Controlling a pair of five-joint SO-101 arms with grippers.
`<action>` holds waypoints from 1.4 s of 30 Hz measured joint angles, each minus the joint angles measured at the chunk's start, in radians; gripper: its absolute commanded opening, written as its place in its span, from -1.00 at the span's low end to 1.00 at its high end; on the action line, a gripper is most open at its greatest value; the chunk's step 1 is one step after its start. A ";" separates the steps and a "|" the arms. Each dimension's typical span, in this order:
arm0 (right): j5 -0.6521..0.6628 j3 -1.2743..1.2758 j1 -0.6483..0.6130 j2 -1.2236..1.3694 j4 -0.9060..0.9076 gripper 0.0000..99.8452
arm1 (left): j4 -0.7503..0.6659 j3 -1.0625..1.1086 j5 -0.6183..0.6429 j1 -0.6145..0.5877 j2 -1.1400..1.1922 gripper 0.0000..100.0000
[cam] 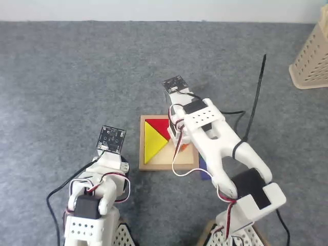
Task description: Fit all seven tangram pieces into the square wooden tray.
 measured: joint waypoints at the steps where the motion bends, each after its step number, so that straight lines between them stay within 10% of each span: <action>1: 0.000 0.000 -0.002 0.000 0.000 -0.90 | 0.000 0.000 0.000 -0.002 0.000 -0.98; 42: 0.164 0.239 -0.166 -0.147 -0.354 -0.90 | 0.000 0.000 0.000 -0.002 0.000 -0.98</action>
